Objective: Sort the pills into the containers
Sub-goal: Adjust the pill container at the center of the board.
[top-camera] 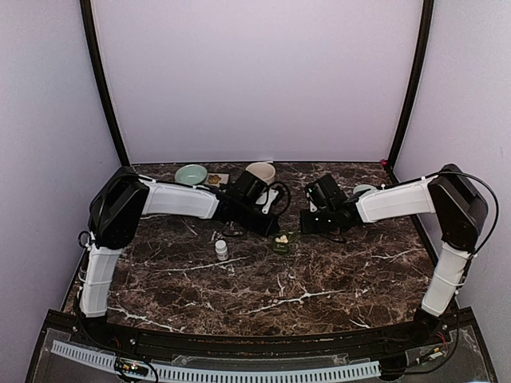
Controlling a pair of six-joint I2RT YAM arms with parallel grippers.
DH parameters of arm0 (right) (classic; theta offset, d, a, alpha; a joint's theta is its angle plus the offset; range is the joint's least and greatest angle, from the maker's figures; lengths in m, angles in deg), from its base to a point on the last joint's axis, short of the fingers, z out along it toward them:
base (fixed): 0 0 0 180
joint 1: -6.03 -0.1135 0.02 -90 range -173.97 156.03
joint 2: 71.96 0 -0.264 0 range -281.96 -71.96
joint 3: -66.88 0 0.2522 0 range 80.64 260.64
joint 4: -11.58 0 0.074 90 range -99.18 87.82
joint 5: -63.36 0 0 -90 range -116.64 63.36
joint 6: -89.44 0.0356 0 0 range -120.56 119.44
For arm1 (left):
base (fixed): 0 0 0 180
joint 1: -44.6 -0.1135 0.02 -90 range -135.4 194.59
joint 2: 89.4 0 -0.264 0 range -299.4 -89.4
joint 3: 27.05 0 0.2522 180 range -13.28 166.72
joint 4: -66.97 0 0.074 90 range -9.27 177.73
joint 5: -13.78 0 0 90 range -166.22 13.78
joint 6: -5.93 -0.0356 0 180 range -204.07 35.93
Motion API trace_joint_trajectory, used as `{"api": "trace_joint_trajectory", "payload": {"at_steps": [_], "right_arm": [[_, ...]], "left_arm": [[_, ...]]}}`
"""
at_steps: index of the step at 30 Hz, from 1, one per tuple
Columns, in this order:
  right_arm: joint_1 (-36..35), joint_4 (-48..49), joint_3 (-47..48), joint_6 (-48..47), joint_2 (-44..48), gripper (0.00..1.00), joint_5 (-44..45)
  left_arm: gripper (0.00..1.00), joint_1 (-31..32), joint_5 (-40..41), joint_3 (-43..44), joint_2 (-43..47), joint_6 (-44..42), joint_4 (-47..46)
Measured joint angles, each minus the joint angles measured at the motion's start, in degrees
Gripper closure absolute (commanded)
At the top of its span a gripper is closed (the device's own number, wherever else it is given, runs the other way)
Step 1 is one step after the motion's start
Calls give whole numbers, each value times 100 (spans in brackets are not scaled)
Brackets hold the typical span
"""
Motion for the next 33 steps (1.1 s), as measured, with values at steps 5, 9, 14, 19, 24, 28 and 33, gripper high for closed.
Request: {"api": "trace_joint_trajectory", "payload": {"at_steps": [5, 9, 14, 19, 24, 28, 33], "right_arm": [[-7, -2, -26, 42, 39, 100, 2], [-11, -2, -31, 66, 59, 100, 0], [-37, 2, -44, 116, 79, 100, -2], [-52, 11, -107, 166, 83, 100, -2], [-107, 15, -127, 223, 83, 100, -9], [-144, 15, -133, 284, 83, 100, -20], [-197, 15, -133, 337, 83, 100, -24]], "left_arm": [[96, 13, 4, -170, 129, 61, -131], [96, 24, 61, -299, 269, 68, -219], [97, 35, 221, -695, 623, 83, -398], [98, 35, 382, -1073, 824, 138, -535], [100, 35, 442, -1287, 826, 199, -568], [100, 35, 444, -1335, 826, 219, -603], [100, 35, 435, -1362, 826, 236, -664]]}}
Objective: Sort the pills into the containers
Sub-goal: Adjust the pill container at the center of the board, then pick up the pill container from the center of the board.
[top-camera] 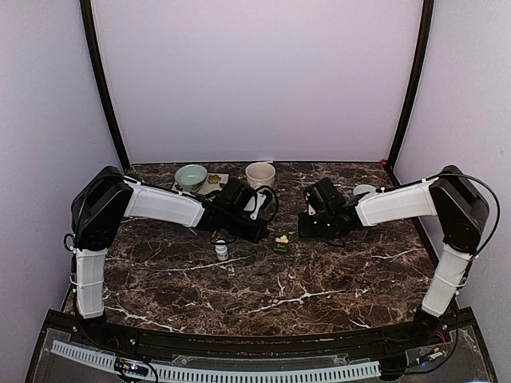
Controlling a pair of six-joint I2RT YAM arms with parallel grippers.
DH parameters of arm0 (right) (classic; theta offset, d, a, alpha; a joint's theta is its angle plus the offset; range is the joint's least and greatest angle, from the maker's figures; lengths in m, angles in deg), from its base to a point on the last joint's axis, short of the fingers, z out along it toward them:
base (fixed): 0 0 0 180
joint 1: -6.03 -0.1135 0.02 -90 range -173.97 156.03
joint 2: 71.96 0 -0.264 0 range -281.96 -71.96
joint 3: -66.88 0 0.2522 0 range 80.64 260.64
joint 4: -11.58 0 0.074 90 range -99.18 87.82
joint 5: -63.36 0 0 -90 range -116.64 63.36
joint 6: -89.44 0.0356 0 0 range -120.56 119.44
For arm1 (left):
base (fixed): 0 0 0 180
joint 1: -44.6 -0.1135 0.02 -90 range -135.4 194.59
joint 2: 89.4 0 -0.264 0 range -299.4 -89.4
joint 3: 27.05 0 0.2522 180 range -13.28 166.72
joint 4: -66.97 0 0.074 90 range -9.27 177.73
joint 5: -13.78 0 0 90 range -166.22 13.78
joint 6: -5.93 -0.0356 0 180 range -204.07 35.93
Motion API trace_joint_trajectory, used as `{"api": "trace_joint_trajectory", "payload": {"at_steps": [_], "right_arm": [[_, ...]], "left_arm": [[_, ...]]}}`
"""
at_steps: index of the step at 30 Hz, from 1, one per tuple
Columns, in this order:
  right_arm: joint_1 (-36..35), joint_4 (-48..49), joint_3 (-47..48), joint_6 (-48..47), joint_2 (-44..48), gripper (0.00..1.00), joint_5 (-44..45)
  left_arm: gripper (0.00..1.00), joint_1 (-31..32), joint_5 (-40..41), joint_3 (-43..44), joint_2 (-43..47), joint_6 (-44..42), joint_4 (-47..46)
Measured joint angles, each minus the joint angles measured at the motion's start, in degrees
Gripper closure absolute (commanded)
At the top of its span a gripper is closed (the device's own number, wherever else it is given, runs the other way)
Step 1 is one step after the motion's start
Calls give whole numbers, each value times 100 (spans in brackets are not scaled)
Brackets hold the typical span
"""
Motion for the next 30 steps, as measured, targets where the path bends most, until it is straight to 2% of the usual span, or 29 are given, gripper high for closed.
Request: {"api": "trace_joint_trajectory", "payload": {"at_steps": [30], "right_arm": [[-155, 9, -15, 205, 0, 100, -11]], "left_arm": [[100, 0, -111, 7, -223, 76, -61]]}}
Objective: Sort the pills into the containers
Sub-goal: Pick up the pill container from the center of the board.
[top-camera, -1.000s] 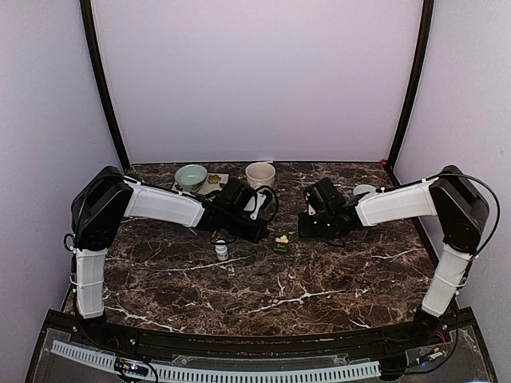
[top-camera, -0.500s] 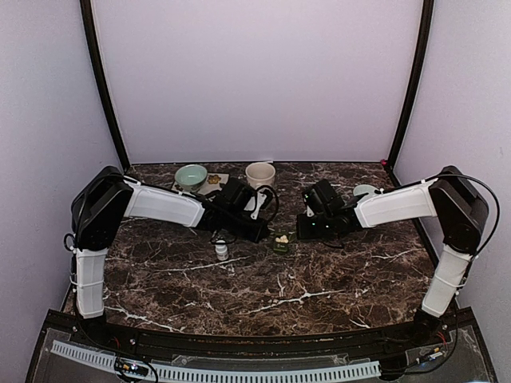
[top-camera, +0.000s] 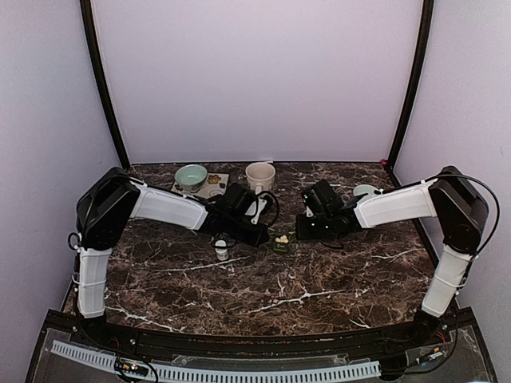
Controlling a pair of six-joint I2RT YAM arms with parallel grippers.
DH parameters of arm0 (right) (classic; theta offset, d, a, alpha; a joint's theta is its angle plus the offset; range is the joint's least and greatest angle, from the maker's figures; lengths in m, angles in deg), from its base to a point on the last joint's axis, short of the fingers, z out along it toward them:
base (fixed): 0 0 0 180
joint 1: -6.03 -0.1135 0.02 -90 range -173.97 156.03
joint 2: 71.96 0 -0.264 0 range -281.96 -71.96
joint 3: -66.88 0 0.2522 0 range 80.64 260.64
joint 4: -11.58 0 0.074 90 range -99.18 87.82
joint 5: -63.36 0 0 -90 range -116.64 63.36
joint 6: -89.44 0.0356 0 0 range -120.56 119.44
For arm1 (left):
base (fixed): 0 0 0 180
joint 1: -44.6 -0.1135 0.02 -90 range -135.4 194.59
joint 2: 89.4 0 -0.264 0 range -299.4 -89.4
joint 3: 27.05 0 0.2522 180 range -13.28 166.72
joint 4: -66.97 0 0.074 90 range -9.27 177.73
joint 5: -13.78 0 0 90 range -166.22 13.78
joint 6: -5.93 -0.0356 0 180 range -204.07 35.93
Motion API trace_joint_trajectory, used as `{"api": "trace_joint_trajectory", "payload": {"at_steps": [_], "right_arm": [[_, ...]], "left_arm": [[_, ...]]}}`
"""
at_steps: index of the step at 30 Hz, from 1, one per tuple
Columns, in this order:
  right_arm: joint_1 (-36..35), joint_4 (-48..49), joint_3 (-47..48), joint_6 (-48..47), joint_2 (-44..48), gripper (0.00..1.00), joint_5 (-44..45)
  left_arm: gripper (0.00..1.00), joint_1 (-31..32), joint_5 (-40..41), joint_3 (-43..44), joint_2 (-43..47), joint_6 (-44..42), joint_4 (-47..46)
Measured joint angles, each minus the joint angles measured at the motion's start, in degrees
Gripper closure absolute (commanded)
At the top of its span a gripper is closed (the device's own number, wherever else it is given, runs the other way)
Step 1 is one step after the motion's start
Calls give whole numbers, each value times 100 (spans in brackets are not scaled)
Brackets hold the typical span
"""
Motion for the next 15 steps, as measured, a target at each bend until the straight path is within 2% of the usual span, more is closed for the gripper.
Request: {"api": "trace_joint_trajectory", "payload": {"at_steps": [15], "right_arm": [[-39, -9, -24, 44, 44, 100, 42]], "left_arm": [[100, 55, -61, 164, -175, 4, 94]]}}
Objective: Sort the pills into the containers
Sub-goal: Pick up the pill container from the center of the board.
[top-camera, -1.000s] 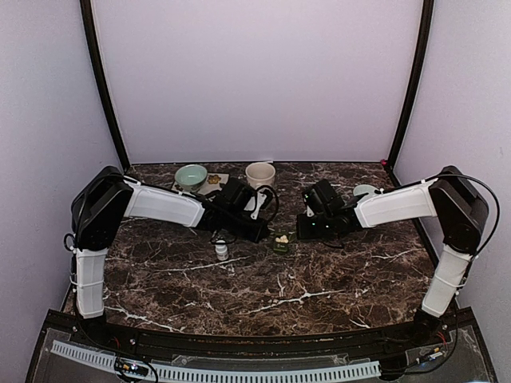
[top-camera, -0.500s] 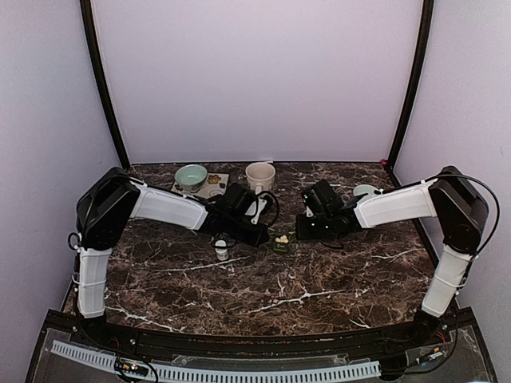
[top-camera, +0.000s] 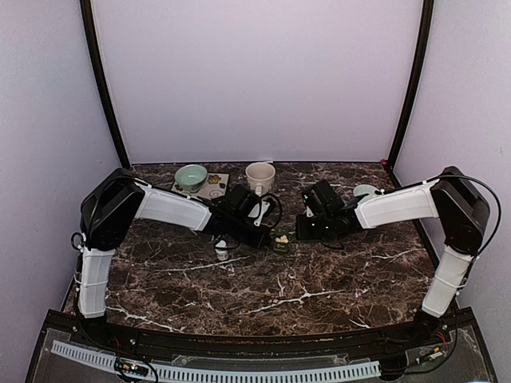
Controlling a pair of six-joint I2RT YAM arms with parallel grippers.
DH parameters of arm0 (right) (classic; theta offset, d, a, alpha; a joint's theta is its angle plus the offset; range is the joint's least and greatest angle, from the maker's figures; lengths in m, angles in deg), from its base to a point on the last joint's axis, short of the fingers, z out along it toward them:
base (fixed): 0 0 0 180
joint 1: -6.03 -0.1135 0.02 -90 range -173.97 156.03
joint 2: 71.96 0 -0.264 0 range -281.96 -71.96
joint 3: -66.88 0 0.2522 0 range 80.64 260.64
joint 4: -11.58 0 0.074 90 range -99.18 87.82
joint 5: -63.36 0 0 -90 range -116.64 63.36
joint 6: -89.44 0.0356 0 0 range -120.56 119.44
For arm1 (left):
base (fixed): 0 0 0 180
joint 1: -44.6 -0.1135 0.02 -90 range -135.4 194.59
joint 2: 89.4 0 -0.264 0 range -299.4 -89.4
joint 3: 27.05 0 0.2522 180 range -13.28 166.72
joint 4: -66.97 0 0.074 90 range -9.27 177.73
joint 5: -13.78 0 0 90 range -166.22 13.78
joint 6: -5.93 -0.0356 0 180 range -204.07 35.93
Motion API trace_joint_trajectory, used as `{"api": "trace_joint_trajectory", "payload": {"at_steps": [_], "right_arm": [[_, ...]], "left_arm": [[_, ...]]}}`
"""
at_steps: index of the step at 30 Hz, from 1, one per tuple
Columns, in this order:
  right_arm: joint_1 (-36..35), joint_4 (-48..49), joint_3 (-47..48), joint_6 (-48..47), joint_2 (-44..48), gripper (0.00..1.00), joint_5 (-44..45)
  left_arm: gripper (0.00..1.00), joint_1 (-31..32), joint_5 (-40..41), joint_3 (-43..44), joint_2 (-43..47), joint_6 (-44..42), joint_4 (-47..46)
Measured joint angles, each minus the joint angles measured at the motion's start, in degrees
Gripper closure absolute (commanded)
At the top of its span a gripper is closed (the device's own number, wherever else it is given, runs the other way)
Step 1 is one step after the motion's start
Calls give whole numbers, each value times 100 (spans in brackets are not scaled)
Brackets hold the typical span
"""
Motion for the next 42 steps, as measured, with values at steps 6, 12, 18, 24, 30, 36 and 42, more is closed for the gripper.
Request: {"api": "trace_joint_trajectory", "payload": {"at_steps": [6, 12, 18, 24, 30, 36, 42], "right_arm": [[0, -2, -7, 15, 63, 100, -4], [-15, 4, -28, 70, 66, 100, -9], [-74, 4, -118, 129, 85, 100, -33], [-133, 26, -125, 168, 85, 100, -46], [-195, 28, -122, 208, 85, 100, -50], [-214, 63, -120, 225, 85, 100, -76], [-216, 186, -116, 243, 83, 100, -162]], "left_arm": [[100, 15, -28, 22, -24, 0, 22], [100, 20, -46, 33, -26, 0, 28], [100, 37, -72, 35, -26, 2, 28], [100, 70, -90, 96, -28, 4, 33], [100, 81, -94, 120, -31, 7, 33], [100, 96, -98, 122, -31, 11, 33], [100, 96, -111, 122, -31, 26, 35]]}}
